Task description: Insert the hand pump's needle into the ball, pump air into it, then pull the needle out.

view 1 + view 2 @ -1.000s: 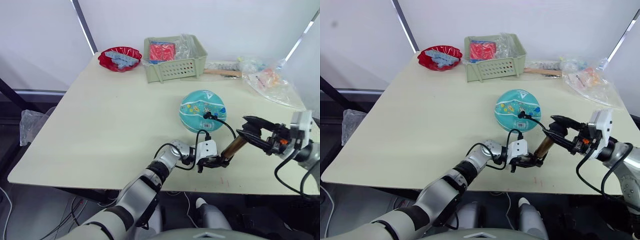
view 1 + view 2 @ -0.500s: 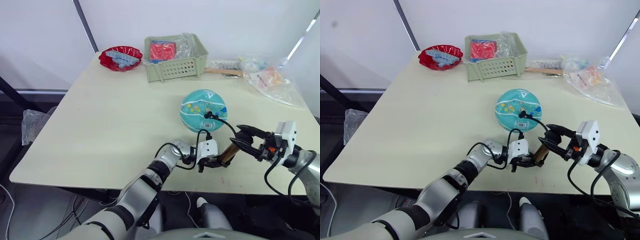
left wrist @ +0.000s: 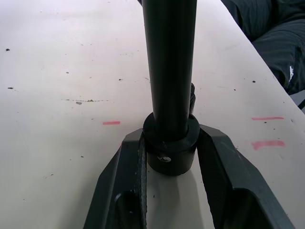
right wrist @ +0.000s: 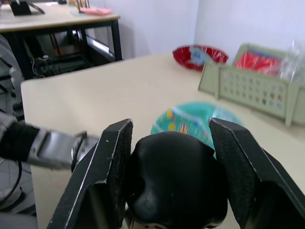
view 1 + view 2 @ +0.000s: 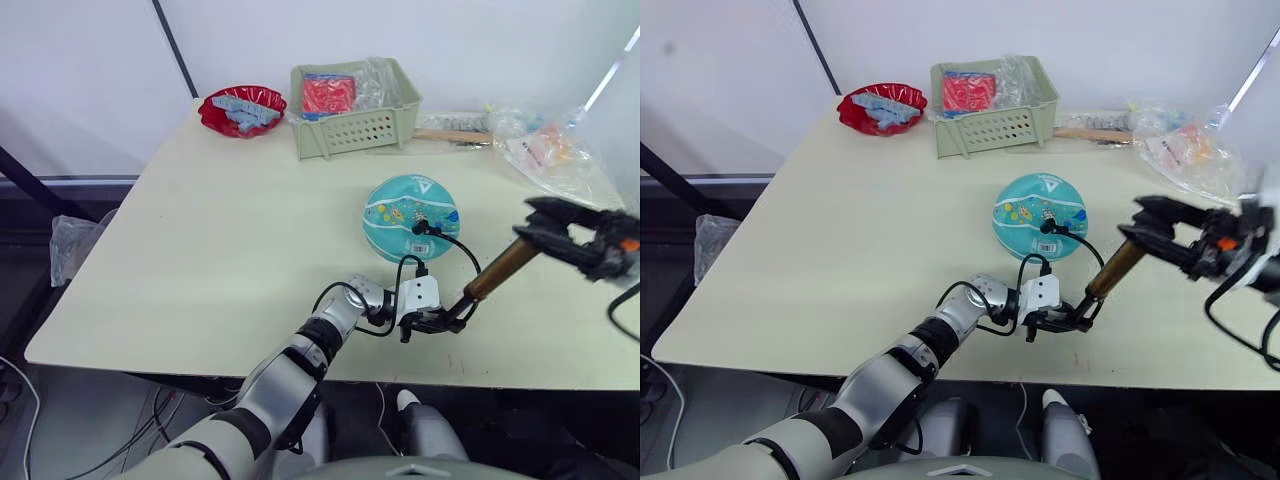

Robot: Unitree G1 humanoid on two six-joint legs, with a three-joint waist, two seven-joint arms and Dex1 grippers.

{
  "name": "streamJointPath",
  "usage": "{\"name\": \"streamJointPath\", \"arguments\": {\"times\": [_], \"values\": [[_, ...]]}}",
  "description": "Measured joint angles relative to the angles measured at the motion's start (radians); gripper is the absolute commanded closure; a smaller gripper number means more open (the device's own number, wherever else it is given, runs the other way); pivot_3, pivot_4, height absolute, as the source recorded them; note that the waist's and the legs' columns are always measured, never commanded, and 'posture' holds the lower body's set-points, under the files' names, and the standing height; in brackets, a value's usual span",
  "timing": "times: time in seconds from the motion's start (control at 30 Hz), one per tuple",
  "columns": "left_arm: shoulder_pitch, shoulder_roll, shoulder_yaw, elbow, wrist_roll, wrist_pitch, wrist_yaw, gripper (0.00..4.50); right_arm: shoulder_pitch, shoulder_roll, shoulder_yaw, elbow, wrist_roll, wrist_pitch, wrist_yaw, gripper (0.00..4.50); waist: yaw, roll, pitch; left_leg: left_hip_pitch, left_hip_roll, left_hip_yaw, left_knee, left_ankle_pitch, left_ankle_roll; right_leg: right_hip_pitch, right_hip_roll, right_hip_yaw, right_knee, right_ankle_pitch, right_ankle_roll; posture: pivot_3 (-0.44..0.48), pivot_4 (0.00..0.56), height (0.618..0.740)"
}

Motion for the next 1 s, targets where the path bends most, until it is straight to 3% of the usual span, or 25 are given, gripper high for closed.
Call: {"name": "streamJointPath", "arguments": {"times": [0.3, 0.5, 0.8, 1.0], "values": [[-0.001, 0.000, -0.001, 0.000, 0.000, 0.000, 0.000, 3.47, -0.032, -0.043, -0.055, 0.004, 0.051, 0.078, -0.010, 2.43, 0.000, -0.002, 0.001, -0.001, 0.000, 0.000, 0.000, 0.000, 0.000, 0.000, 0.000, 0.000, 0.000, 0.000, 0.001, 0.000, 0.150, 0.738], [0.003, 0.003, -0.002, 0.001, 0.002, 0.000, 0.003, 3.47, 0.051, -0.010, -0.063, -0.034, -0.007, 0.023, 0.011, 2.43, 0.000, -0.005, -0.001, 0.002, 0.001, -0.001, 0.000, 0.000, 0.000, 0.001, 0.002, 0.000, 0.000, 0.000, 0.001, 0.000, 0.150, 0.738], [0.006, 0.006, -0.005, 0.007, 0.008, 0.000, 0.017, 3.47, 0.112, 0.122, 0.170, -0.025, -0.220, -0.150, 0.026, 2.43, -0.001, -0.017, -0.012, 0.004, 0.001, -0.001, 0.000, 0.000, 0.000, 0.002, 0.002, 0.000, 0.000, 0.000, 0.000, 0.000, 0.150, 0.738], [0.007, 0.008, -0.011, 0.019, 0.009, 0.000, 0.021, 3.47, 0.170, 0.260, 0.344, 0.069, -0.435, -0.376, 0.015, 2.43, -0.001, -0.022, -0.021, 0.005, 0.002, -0.002, -0.001, 0.000, 0.000, 0.003, 0.002, 0.000, 0.001, -0.001, 0.000, 0.000, 0.150, 0.738]]}}
